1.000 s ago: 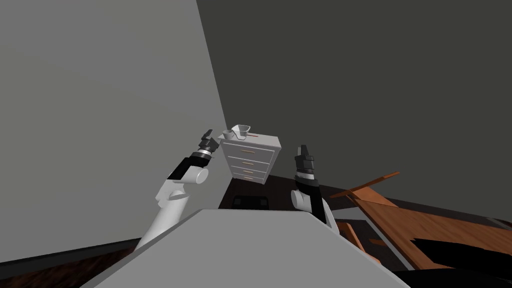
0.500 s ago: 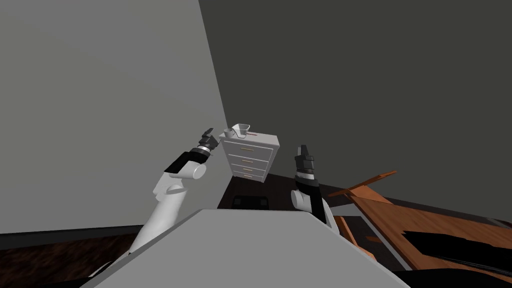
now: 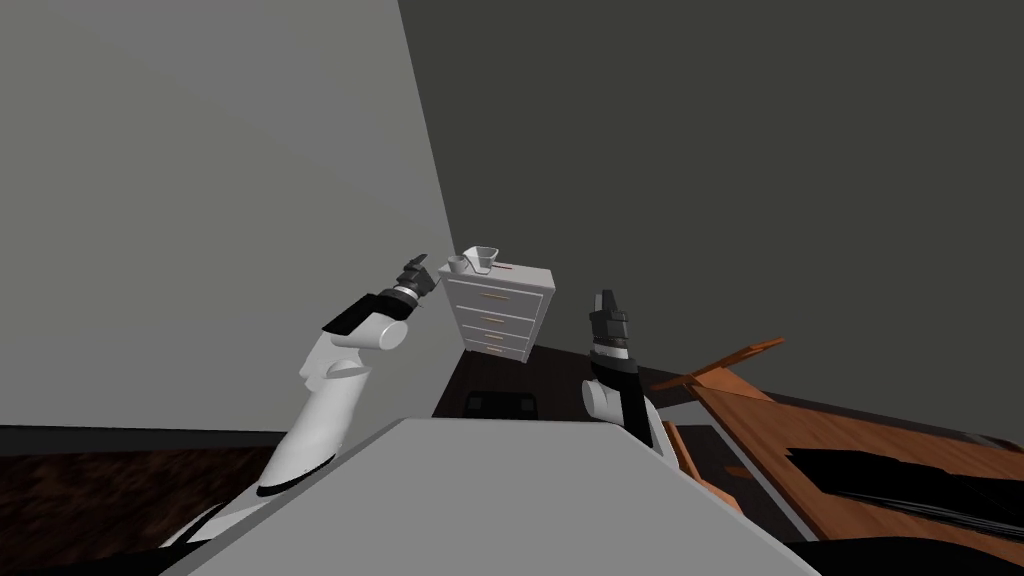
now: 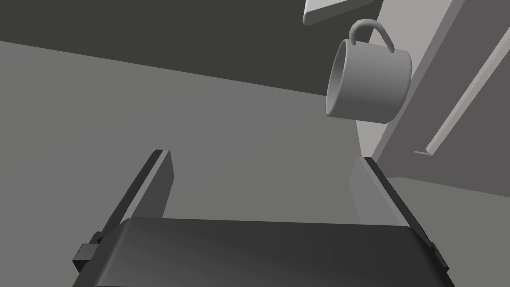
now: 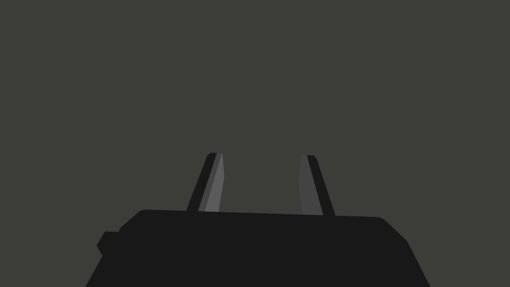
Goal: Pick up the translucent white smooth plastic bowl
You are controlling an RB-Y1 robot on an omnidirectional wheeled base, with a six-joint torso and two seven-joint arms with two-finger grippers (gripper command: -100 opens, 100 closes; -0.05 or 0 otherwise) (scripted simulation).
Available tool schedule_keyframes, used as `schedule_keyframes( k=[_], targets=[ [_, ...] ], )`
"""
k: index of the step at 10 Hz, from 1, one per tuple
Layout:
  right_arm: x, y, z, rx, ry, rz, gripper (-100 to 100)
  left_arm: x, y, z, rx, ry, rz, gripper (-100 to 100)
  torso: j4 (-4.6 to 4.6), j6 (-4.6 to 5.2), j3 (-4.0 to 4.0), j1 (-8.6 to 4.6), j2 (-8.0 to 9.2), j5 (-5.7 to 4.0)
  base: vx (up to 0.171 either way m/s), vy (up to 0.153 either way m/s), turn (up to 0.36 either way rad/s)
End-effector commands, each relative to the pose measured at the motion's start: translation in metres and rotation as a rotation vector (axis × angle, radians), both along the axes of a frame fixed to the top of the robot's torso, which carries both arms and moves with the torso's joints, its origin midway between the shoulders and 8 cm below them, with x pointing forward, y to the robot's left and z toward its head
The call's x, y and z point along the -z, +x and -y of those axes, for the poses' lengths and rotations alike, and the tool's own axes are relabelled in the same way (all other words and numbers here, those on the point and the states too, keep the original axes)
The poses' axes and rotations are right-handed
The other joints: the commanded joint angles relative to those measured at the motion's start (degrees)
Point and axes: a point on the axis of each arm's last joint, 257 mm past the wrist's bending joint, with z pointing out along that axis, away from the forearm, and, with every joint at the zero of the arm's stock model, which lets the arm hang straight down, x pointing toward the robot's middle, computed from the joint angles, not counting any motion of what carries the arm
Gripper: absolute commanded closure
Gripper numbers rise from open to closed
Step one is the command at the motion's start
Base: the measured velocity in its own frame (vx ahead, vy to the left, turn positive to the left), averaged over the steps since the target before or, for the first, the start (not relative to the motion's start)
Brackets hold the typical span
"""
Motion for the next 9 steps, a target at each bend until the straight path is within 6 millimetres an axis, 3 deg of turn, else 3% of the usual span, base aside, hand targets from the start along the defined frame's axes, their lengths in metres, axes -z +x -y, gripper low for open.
schedule_keyframes(
  k=[1, 2, 3, 5, 6, 8, 9],
  targets=[
    [0.000, 0.000, 0.000, 0.000, 0.000, 0.000, 0, 0.005, 0.004, -0.003, 0.000, 0.004, -0.037, -100, 0.00, 0.00, 0.00, 0.00, 0.00, 0.00, -0.060, -0.039, 0.003],
    [0.000, 0.000, 0.000, 0.000, 0.000, 0.000, 0, 0.009, 0.005, -0.003, -0.001, 0.005, -0.054, -100, 0.00, 0.00, 0.01, 0.02, 0.01, 0.00, -0.032, -0.009, 0.001],
    [0.000, 0.000, 0.000, 0.000, 0.000, 0.000, 0, 0.000, 0.010, -0.010, 0.001, 0.014, -0.063, -100, -0.01, 0.00, -0.03, 0.10, -0.06, 0.02, -0.061, -0.028, -0.023],
    [0.000, 0.000, 0.000, 0.000, 0.000, 0.000, 0, 0.011, 0.011, -0.011, -0.002, 0.015, -0.106, -100, 0.01, -0.01, 0.02, 0.05, 0.03, 0.01, -0.048, -0.027, -0.001],
    [0.000, 0.000, 0.000, 0.000, 0.000, 0.000, 0, 0.003, 0.016, -0.019, -0.002, 0.025, -0.120, -100, -0.01, -0.01, -0.02, 0.08, -0.05, 0.02, -0.058, -0.036, -0.032],
    [0.000, 0.000, 0.000, 0.000, 0.000, 0.000, 0, 0.013, 0.016, -0.019, -0.004, 0.026, -0.160, -100, 0.00, -0.01, 0.00, 0.03, -0.01, 0.01, -0.038, -0.028, -0.008],
    [0.000, 0.000, 0.000, 0.000, 0.000, 0.000, 0, 0.006, 0.020, -0.029, -0.007, 0.036, -0.176, -100, -0.02, -0.01, -0.04, 0.08, -0.09, 0.02, -0.032, -0.042, -0.047]
  ],
)
